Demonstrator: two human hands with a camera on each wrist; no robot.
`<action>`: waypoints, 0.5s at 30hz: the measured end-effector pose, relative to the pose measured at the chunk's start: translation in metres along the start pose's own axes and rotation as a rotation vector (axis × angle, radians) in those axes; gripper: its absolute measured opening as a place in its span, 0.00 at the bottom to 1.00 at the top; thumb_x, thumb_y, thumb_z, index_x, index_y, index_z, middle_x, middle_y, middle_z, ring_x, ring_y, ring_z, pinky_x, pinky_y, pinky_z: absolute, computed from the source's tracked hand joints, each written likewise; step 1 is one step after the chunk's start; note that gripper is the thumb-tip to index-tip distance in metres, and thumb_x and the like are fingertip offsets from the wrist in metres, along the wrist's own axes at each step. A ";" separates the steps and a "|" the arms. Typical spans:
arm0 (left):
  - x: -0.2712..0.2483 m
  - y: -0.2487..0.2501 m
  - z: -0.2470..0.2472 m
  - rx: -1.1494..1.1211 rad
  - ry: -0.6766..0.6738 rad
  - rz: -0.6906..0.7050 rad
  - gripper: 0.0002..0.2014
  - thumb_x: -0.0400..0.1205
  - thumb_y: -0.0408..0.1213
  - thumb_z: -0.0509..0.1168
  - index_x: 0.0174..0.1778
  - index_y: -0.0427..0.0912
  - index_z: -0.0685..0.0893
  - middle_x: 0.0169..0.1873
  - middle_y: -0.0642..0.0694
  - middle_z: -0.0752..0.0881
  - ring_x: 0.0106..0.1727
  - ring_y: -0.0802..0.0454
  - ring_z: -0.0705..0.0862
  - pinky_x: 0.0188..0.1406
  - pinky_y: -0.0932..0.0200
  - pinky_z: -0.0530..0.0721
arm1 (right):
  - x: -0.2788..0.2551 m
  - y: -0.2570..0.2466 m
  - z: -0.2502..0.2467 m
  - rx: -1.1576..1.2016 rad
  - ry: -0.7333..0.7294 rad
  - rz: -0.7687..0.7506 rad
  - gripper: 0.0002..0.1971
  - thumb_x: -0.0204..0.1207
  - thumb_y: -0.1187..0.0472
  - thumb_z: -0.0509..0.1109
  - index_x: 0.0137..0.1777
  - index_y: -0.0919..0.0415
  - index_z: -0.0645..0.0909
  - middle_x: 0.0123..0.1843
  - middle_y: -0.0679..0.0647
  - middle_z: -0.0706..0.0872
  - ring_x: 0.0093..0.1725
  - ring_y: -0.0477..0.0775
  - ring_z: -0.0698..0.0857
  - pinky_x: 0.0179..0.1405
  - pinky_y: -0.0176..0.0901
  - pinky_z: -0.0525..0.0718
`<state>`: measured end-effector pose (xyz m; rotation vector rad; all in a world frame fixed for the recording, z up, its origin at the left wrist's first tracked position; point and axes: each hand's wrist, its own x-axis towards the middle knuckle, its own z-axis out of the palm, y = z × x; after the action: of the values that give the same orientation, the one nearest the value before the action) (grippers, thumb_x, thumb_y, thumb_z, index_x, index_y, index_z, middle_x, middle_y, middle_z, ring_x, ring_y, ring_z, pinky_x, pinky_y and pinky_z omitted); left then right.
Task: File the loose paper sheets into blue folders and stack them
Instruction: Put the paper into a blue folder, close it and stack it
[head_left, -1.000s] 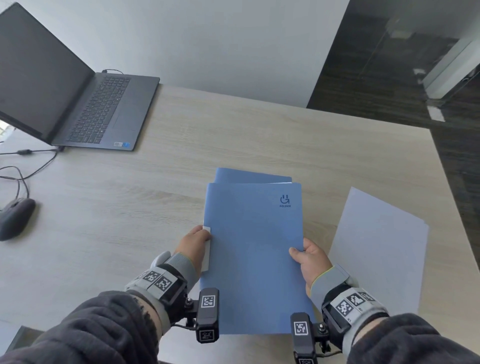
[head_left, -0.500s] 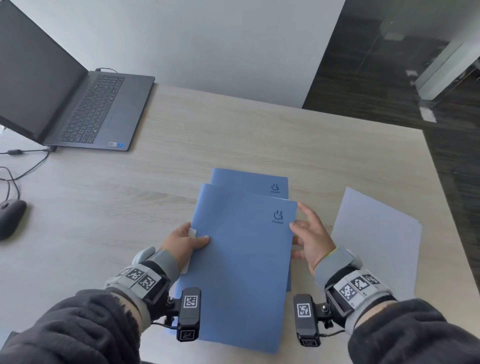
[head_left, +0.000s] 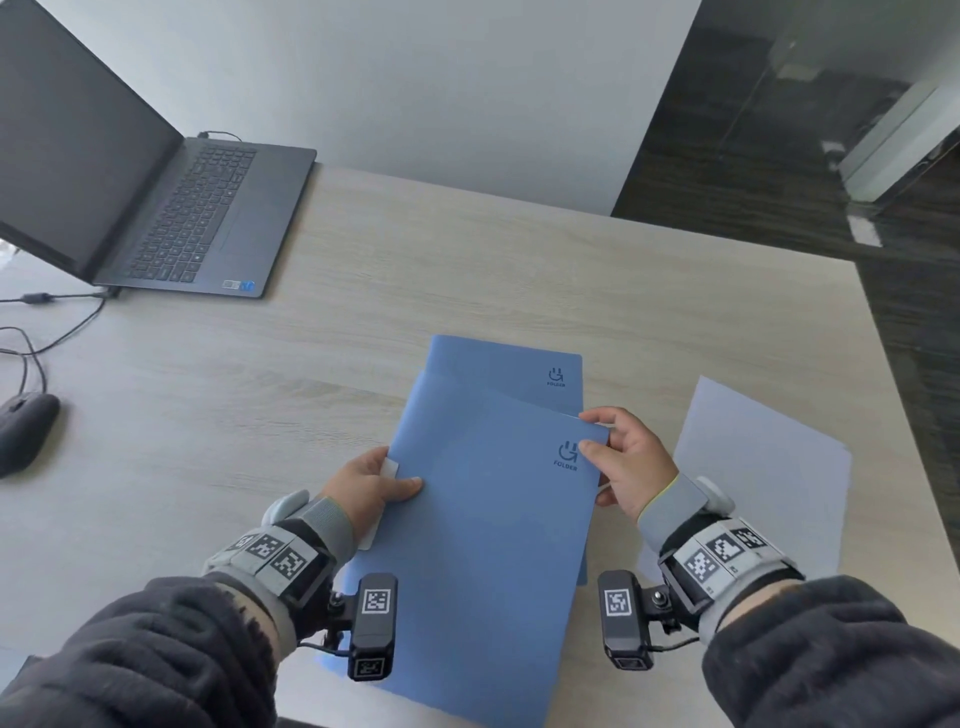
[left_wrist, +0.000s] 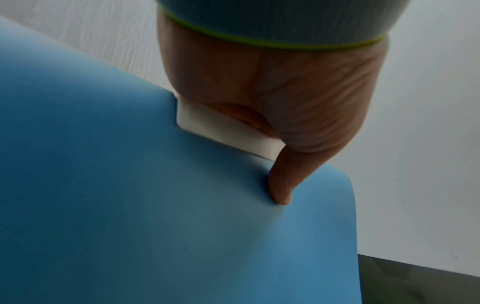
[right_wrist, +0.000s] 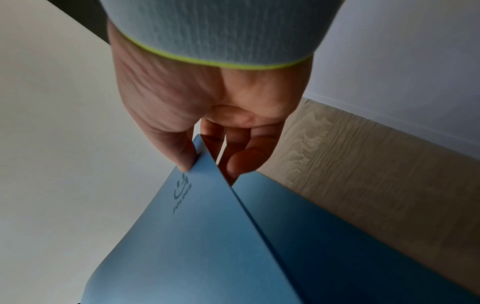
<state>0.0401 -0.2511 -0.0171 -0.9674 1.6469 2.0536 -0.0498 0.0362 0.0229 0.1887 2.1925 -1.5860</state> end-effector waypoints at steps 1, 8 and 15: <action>0.000 0.000 0.001 -0.005 -0.001 -0.005 0.25 0.63 0.25 0.76 0.58 0.36 0.86 0.48 0.31 0.92 0.46 0.32 0.90 0.51 0.31 0.88 | 0.001 0.001 0.000 -0.003 0.007 0.002 0.12 0.78 0.67 0.66 0.58 0.53 0.78 0.49 0.56 0.91 0.36 0.54 0.88 0.19 0.42 0.79; -0.001 0.002 -0.003 -0.032 -0.033 -0.025 0.25 0.62 0.27 0.75 0.58 0.33 0.86 0.52 0.27 0.90 0.47 0.30 0.89 0.50 0.27 0.88 | 0.008 0.005 0.005 0.042 0.043 0.010 0.10 0.77 0.69 0.67 0.54 0.55 0.76 0.47 0.56 0.91 0.30 0.52 0.86 0.16 0.39 0.75; 0.003 0.006 -0.027 -0.057 0.026 -0.021 0.24 0.62 0.27 0.75 0.56 0.33 0.87 0.48 0.30 0.91 0.45 0.32 0.90 0.51 0.28 0.87 | 0.012 0.005 0.032 0.249 -0.019 0.130 0.14 0.78 0.61 0.69 0.60 0.44 0.77 0.40 0.55 0.92 0.27 0.51 0.85 0.19 0.38 0.75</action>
<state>0.0426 -0.2790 -0.0173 -1.0309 1.5918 2.0928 -0.0504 0.0065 0.0050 0.3811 1.9221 -1.7735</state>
